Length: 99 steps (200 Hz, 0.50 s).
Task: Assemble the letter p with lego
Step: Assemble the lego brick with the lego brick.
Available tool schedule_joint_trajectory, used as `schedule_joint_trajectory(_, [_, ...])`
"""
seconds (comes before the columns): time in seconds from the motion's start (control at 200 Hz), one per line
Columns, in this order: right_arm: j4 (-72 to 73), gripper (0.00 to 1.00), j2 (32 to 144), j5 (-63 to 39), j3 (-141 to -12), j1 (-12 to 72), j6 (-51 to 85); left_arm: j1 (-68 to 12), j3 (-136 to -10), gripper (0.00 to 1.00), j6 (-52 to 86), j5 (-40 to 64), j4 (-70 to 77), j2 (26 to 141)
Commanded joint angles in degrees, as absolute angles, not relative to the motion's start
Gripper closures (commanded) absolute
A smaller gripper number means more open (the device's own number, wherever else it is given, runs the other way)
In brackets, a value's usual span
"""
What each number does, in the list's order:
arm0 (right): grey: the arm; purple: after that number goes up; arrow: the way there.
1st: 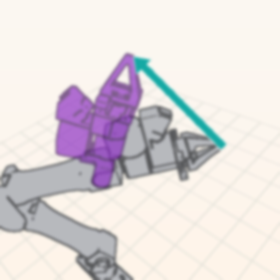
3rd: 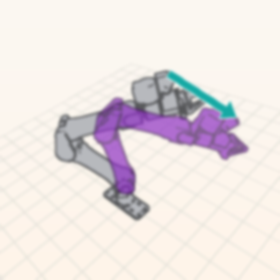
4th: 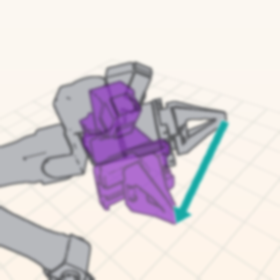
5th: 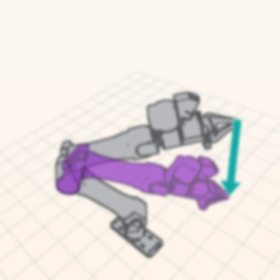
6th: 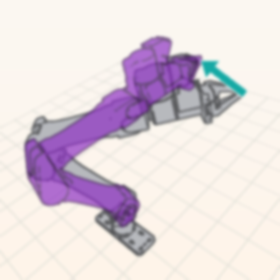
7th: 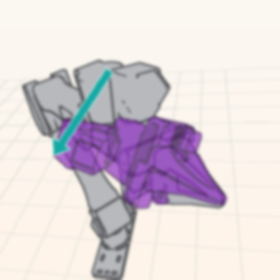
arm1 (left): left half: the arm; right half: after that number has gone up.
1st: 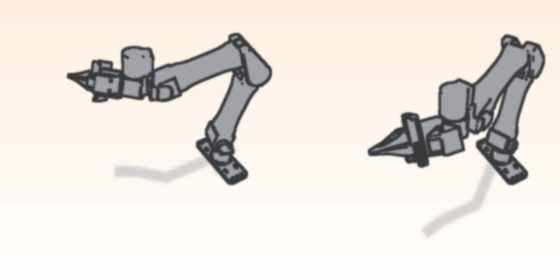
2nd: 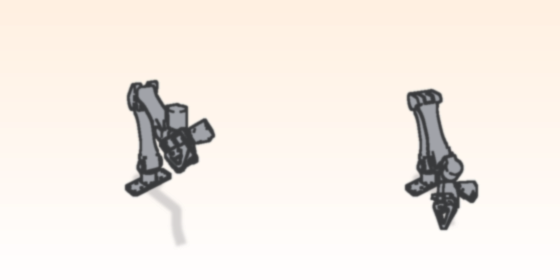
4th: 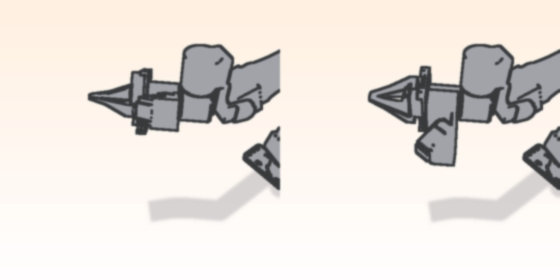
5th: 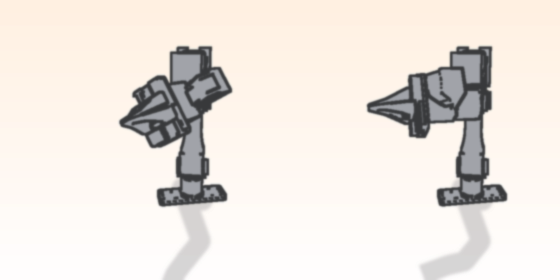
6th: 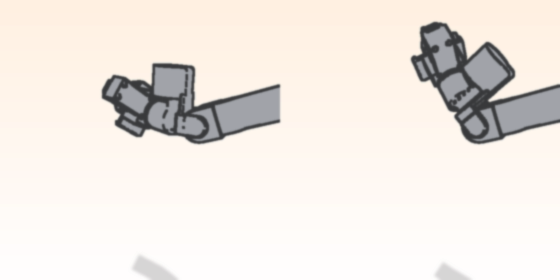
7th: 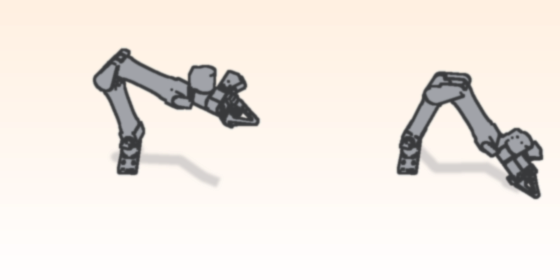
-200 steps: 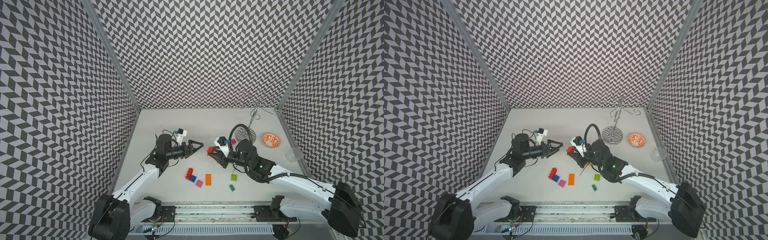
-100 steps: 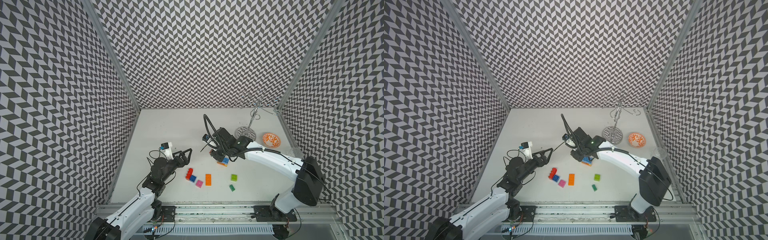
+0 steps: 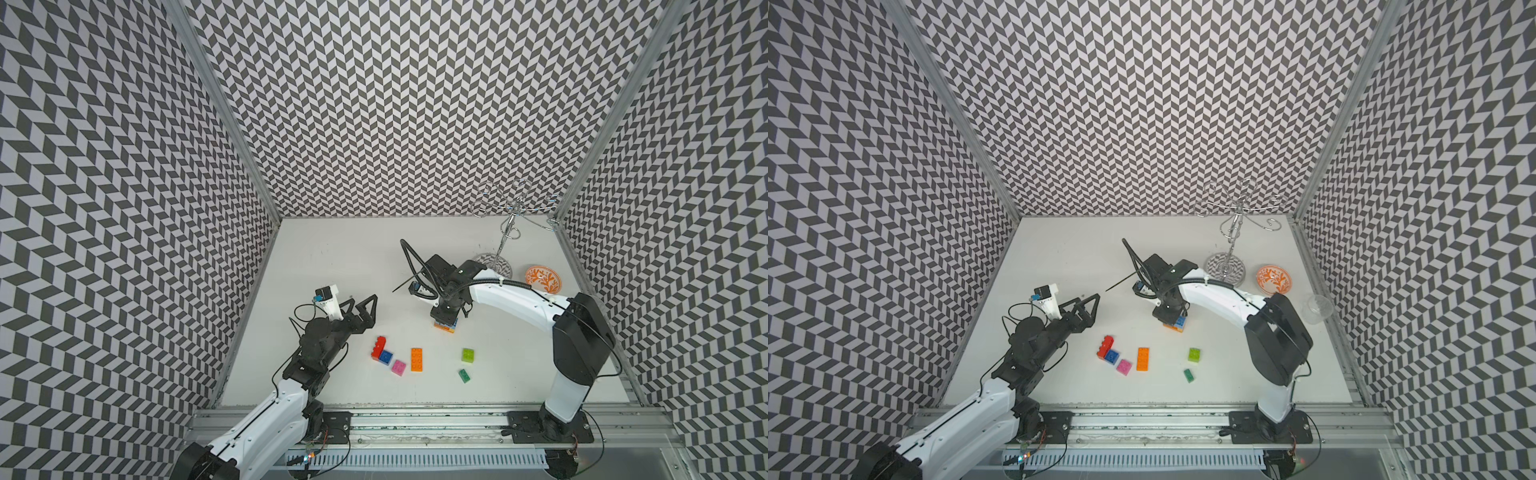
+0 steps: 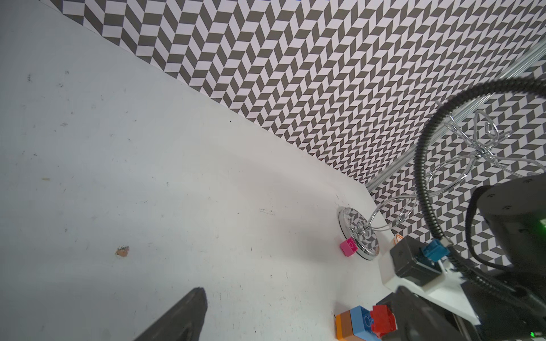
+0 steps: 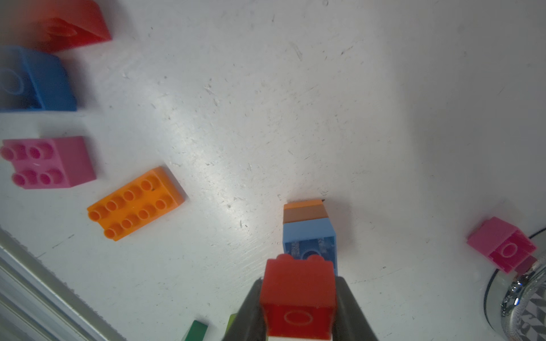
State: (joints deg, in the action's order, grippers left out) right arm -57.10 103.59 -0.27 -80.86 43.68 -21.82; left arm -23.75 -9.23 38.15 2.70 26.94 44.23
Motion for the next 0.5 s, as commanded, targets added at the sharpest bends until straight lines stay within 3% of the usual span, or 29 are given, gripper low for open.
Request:
schedule_joint_trajectory(0.0, [-59.11, 1.0, 104.6, -0.53, -82.68, 43.22, -24.43, -23.95, -10.0, 0.0, 36.83, 2.46, 27.05, 44.92])
schedule_joint_trajectory(0.491, [-60.18, 1.0, 109.06, -0.04, -84.57, 40.69, -26.45, -23.99, -10.37, 0.0, 36.65, 3.07, 27.6, 46.8])
